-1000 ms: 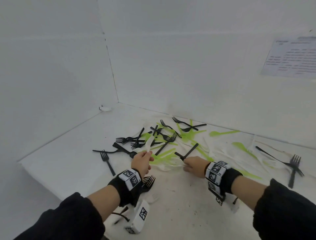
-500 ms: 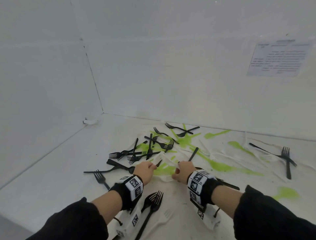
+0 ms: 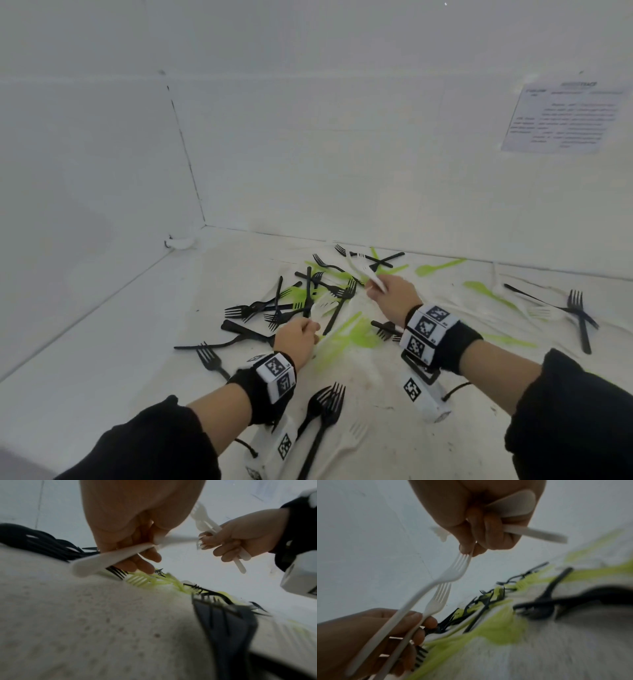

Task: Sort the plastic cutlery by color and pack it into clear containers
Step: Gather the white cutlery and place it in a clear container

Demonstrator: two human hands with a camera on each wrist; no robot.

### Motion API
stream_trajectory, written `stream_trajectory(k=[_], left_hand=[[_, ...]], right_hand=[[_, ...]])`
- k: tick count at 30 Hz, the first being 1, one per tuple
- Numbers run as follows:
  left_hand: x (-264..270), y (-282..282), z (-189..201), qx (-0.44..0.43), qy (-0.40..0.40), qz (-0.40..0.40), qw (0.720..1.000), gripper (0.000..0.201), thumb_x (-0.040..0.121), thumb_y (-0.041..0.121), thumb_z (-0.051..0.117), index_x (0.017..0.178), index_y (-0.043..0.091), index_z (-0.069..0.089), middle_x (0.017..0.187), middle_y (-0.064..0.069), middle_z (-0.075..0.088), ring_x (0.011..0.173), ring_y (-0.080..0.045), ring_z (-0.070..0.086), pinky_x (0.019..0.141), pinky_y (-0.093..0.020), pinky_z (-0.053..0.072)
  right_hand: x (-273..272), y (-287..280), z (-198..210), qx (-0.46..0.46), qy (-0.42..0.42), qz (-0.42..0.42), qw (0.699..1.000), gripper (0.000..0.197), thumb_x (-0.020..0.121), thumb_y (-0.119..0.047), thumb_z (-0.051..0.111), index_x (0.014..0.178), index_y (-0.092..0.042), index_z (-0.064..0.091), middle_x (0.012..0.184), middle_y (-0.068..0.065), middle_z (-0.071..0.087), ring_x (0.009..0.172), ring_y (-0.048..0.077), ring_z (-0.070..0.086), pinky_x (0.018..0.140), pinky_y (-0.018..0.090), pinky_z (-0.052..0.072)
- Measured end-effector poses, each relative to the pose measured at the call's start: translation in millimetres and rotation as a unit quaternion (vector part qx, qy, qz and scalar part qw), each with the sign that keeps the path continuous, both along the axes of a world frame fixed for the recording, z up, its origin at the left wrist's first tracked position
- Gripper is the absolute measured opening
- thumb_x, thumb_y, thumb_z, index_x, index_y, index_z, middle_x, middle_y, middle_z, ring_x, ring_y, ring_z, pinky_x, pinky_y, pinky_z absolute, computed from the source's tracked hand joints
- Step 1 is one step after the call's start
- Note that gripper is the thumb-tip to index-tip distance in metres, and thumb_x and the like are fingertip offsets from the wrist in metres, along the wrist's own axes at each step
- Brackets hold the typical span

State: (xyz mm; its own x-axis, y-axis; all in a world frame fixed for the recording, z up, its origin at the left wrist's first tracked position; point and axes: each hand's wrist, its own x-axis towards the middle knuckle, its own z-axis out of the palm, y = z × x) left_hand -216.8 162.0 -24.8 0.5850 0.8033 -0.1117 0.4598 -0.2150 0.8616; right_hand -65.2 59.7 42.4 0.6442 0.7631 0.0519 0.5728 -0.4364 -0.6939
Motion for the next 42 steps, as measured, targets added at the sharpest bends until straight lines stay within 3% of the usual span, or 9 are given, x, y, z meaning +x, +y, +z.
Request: stream_trajectory(k=[4,10,15,18,22,26,31,35,42], left_hand=[[4,-15,11,-0.152,-0.055,-0.068,0.984,0.023,0.101,0.021,0.035,0.097,0.013,0.056,0.076,-0.002,0.062,0.041,-0.011,0.05,0.042,-0.021,0.039],[6,-36,6,-0.237,-0.135,-0.009,0.962,0.033,0.103,0.024,0.026,0.095,0.01,0.055,0.065,-0.002,0.05,0.032,-0.007,0.031,0.037,-0.015,0.023],[7,-38,4,-0.256,-0.17,0.034,0.951,0.024,0.101,0.017,0.028,0.088,0.012,0.048,0.061,0.0,0.035,0.033,-0.006,0.027,0.036,-0.014,0.022],[8,-35,5,-0.26,-0.186,0.078,0.944,0.026,0.099,0.013,0.027,0.084,0.013,0.049,0.062,-0.003,0.038,0.044,-0.012,0.031,0.038,-0.018,0.025],[12,-33,0,-0.258,-0.187,0.071,0.945,0.031,0.101,0.015,0.026,0.09,0.006,0.054,0.076,-0.016,0.055,0.055,-0.018,0.052,0.051,-0.029,0.042],[12,-35,-4,-0.287,-0.189,0.079,0.936,0.032,0.101,0.012,0.027,0.09,0.007,0.057,0.093,-0.015,0.063,0.09,-0.028,0.061,0.08,-0.038,0.05],[9,-34,-3,-0.361,-0.199,0.08,0.908,0.032,0.101,0.024,0.03,0.101,0.008,0.057,0.099,-0.017,0.063,0.082,-0.023,0.06,0.066,-0.03,0.048],[11,-35,-4,-0.347,-0.193,0.095,0.913,0.032,0.101,0.024,0.032,0.088,0.011,0.057,0.099,-0.017,0.06,0.086,-0.024,0.059,0.076,-0.033,0.048],[12,-35,-2,-0.32,-0.22,0.137,0.911,0.026,0.1,0.019,0.036,0.11,0.003,0.054,0.103,-0.018,0.059,0.101,-0.032,0.059,0.095,-0.047,0.048]], right_hand=[[-8,14,6,-0.017,-0.041,0.048,0.998,0.014,0.089,-0.016,0.057,0.097,-0.009,0.067,0.097,0.006,0.067,0.087,0.015,0.054,0.064,0.018,0.03],[-23,27,-3,-0.022,-0.011,0.015,1.0,0.017,0.088,-0.018,0.057,0.099,-0.007,0.064,0.1,0.007,0.066,0.098,0.024,0.058,0.071,0.022,0.037],[-45,32,-7,0.011,0.131,-0.052,0.99,0.014,0.091,-0.02,0.044,0.09,-0.006,0.044,0.078,0.005,0.047,0.067,0.021,0.047,0.061,0.03,0.039],[-60,32,-19,-0.022,0.218,-0.045,0.975,0.024,0.095,-0.01,0.032,0.072,-0.011,0.037,0.067,0.006,0.038,0.052,0.018,0.037,0.049,0.029,0.034],[-74,30,-33,-0.03,0.199,-0.041,0.979,0.028,0.097,-0.017,0.04,0.069,-0.014,0.046,0.073,0.001,0.051,0.067,0.017,0.049,0.068,0.028,0.042],[-74,19,-39,-0.005,0.172,-0.048,0.984,0.032,0.092,-0.024,0.055,0.121,-0.011,0.053,0.109,0.005,0.061,0.107,0.022,0.057,0.093,0.027,0.041],[-73,13,-47,0.016,0.199,-0.066,0.978,0.024,0.077,-0.023,0.072,0.076,-0.024,0.048,0.07,-0.005,0.055,0.079,0.019,0.061,0.083,0.04,0.055],[-79,9,-48,0.01,0.204,-0.042,0.978,0.023,0.079,-0.022,0.069,0.077,-0.022,0.045,0.069,-0.004,0.053,0.073,0.021,0.059,0.074,0.04,0.056],[-79,12,-48,0.038,0.222,-0.06,0.972,0.026,0.079,-0.017,0.069,0.073,-0.023,0.045,0.072,-0.001,0.056,0.078,0.027,0.064,0.079,0.045,0.056]])
